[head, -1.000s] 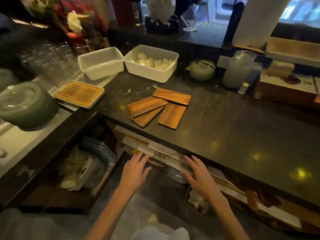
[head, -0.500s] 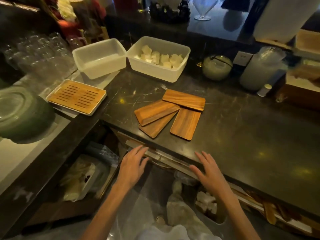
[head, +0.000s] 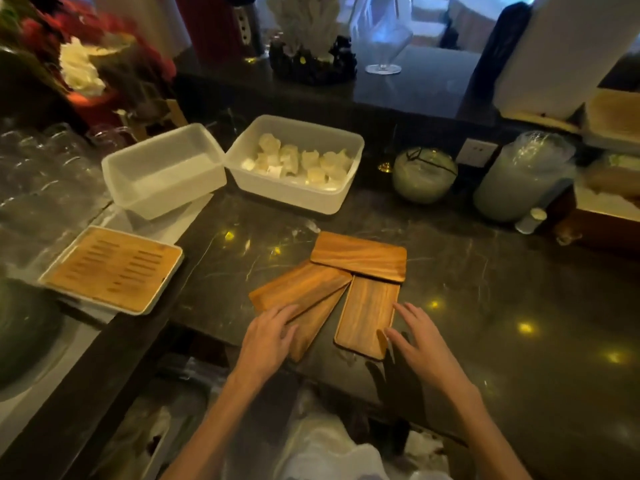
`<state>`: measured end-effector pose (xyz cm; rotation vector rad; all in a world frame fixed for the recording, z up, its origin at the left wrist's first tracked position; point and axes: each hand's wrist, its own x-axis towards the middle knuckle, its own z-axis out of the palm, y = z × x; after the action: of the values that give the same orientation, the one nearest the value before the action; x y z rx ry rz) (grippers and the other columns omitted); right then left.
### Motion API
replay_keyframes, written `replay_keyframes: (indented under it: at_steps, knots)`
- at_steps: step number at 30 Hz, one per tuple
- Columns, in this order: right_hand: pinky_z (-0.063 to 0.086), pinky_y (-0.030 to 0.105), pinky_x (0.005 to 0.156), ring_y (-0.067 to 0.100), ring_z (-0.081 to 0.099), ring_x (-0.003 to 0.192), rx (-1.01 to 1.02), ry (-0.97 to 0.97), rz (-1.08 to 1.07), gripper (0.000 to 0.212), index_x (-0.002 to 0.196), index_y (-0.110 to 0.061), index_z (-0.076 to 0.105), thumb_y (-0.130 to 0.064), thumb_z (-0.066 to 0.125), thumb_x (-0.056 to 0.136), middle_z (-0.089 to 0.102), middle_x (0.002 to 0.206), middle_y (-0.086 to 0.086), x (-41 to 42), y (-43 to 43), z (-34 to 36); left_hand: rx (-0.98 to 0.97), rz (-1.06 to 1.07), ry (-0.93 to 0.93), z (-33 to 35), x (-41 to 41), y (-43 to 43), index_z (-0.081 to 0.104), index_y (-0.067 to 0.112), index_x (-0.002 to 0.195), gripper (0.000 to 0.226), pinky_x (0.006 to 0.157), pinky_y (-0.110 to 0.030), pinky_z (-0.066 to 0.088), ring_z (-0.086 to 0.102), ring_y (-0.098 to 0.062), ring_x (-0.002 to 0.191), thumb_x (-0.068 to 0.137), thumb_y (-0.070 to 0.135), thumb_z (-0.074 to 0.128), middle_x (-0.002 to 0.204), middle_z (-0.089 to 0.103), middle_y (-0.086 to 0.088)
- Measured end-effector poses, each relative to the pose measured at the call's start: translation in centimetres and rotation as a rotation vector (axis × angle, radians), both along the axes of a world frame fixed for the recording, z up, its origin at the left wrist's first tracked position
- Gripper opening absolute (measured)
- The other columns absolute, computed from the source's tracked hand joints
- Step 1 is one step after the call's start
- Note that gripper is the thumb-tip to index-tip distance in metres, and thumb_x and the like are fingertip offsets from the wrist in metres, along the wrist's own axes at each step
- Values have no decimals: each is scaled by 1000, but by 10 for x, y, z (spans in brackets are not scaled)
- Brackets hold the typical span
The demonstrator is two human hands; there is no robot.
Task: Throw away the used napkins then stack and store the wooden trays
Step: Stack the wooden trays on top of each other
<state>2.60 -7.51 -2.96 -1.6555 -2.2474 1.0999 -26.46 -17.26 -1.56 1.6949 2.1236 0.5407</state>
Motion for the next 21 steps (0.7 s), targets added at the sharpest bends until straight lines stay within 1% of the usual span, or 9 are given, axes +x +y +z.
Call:
replay_keyframes:
  at_steps: [3,5,7,10,12,15,18,21]
  knots:
    - [25,47,119,20,21,147,15,-75,-36,63,151,-27,28,-47,50,95,28,158,2,0,25,0,-13,-53,3,-6,-16,36,60,18,129,37,101,-32,42,56,-19,120,93,27,60,130,62,-1]
    - [24,45,119,19,22,147,38,-84,-94,62,150,-25,31,-46,51,95,30,157,2,-1,37,1,0,-115,-5,-7,-28,63,61,16,128,36,100,-30,42,58,-20,118,92,24,61,128,62,-2]
    - [24,42,120,19,23,146,42,-116,-149,62,150,-25,31,-46,52,95,31,157,2,-5,49,2,-18,-174,-17,-8,-41,93,60,15,128,37,100,-32,43,58,-21,117,92,22,61,128,62,-3]
    - [27,40,118,16,27,145,13,-139,-191,63,150,-25,31,-43,55,94,33,156,0,-16,68,-2,-70,-249,-42,-13,-54,138,57,14,131,39,100,-34,44,57,-21,119,94,26,58,130,60,-2]
    - [29,39,118,14,30,143,-22,-148,-188,64,149,-25,32,-40,58,93,35,155,0,-28,83,-4,-121,-281,-57,-16,-57,169,53,15,135,43,104,-35,43,53,-21,124,94,29,59,135,55,-2]
    - [29,34,115,15,35,140,-22,-159,-180,63,147,-23,35,-34,62,91,39,152,-1,-47,105,-8,-226,-313,-47,-22,-50,205,48,17,137,49,109,-40,40,47,-23,130,91,29,62,143,48,-5]
    - [27,35,115,17,33,141,-21,-161,-151,65,147,-22,35,-32,65,90,36,153,1,-58,132,-14,-331,-342,-36,-32,-43,230,46,20,138,53,111,-47,39,42,-26,135,89,32,64,148,41,-6]
    - [19,38,121,24,19,148,-58,-229,-84,77,152,-19,25,-34,67,88,20,161,7,-60,156,-27,-412,-371,-66,-43,-40,244,46,21,137,57,111,-43,39,44,-27,133,87,38,66,148,40,-5]
